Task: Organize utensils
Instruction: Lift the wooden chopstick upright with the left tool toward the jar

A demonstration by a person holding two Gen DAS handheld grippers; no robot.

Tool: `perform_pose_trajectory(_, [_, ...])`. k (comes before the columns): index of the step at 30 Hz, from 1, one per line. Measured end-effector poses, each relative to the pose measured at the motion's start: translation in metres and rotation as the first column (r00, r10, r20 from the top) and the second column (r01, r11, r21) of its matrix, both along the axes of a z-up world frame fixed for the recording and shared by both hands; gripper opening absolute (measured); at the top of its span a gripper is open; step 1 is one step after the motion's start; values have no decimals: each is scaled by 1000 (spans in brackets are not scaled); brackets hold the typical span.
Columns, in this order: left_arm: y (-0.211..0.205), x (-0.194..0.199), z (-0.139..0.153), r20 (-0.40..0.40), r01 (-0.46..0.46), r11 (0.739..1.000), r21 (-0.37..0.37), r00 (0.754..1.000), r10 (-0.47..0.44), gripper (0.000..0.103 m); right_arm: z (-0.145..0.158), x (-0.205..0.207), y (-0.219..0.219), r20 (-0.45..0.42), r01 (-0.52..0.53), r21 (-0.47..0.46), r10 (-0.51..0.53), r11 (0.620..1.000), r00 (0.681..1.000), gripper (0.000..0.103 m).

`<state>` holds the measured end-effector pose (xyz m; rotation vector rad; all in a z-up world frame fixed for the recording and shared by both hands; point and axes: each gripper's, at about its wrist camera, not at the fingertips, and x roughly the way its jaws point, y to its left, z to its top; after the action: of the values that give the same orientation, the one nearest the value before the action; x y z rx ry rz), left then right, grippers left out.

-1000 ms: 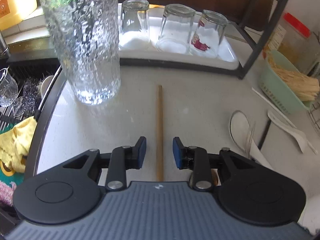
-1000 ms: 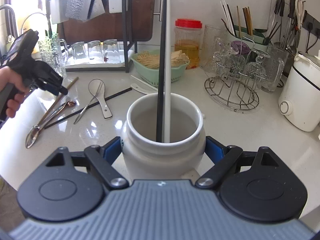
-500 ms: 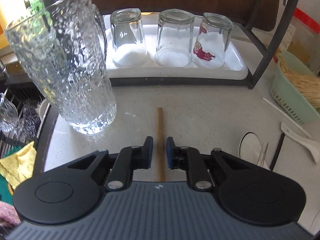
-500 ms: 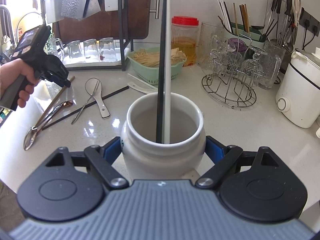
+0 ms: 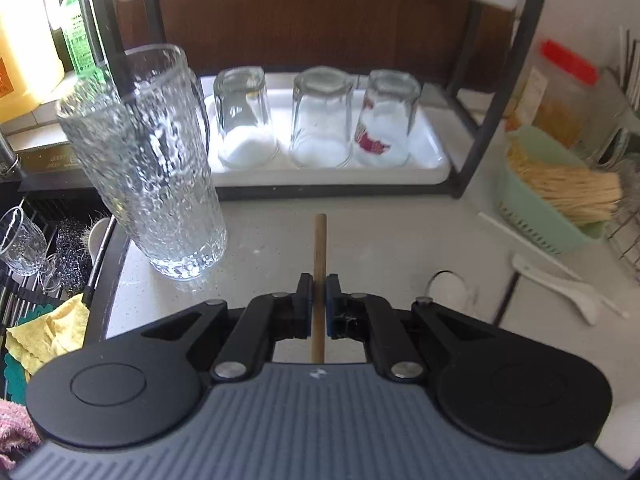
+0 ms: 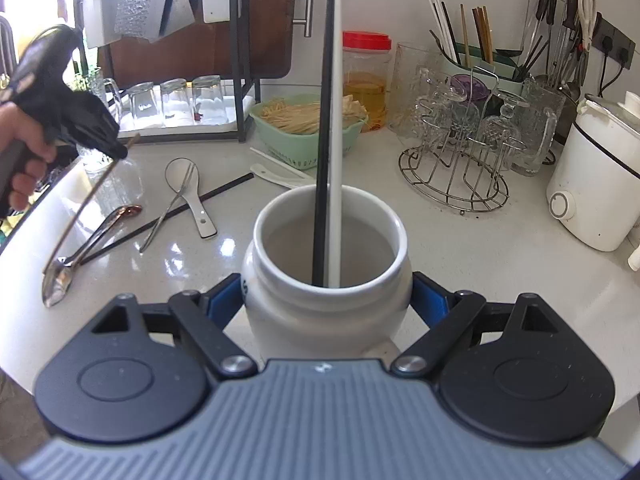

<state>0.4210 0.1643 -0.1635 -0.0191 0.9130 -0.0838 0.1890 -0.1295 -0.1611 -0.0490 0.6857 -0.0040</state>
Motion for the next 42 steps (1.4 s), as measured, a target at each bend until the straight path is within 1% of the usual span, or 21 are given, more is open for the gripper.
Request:
perform_pose_trajectory(4, [-7,-20,21,39,6,1000,-18,999,-5,7,0,-1,-3,5,-18,3,18,1000,1000,90])
perform_pose_trajectory(9, [-16,-51,46,89,-20,999,-45,996,23,7,-1,-1,-5,9,-39,5,39,999,999,90])
perform_pose_trajectory(11, [-18,-63,56,107,-36,997,-69,993,43,7,-1,-1,-5,9,-44,6,44,999,999,90])
perform_pose_trajectory(14, [-27,-77,70,142,-38,995,-89,989,50,7,-1,-1,-6,13,-59,4,59,998,998,90])
perform_pose_trajectory(18, [-38,-97,92,199,-28,992,-121,979,52,7,-2,-1,-7,19,-71,0,71,997,997,90])
perform_pose_trajectory(23, [-50,-115,117,273,-11,985,-175,960,59,7,-3,-3,-6,33,-70,1,70,998,997,90])
perform_pose_trajectory(28, [-65,-130,146,344,40,979,-199,939,31,7,-4,-4,-7,48,-79,0,79,997,996,90])
perform_pose_trajectory(34, [-91,-145,180,433,132,960,-246,901,-13,7,-4,-4,-7,52,-85,2,85,996,995,90])
perform_pose_trajectory(36, [-104,-146,188,457,174,953,-248,888,-43,7,-4,-3,-8,54,-89,3,88,996,995,90])
perform_pose_trajectory(38, [-120,-144,194,466,231,942,-242,880,-96,7,-5,-3,-8,59,-92,4,91,996,994,90])
perform_pose_trajectory(42, [-150,-148,201,499,325,918,-225,848,-178,7,-5,-3,-8,58,-102,5,102,995,993,90])
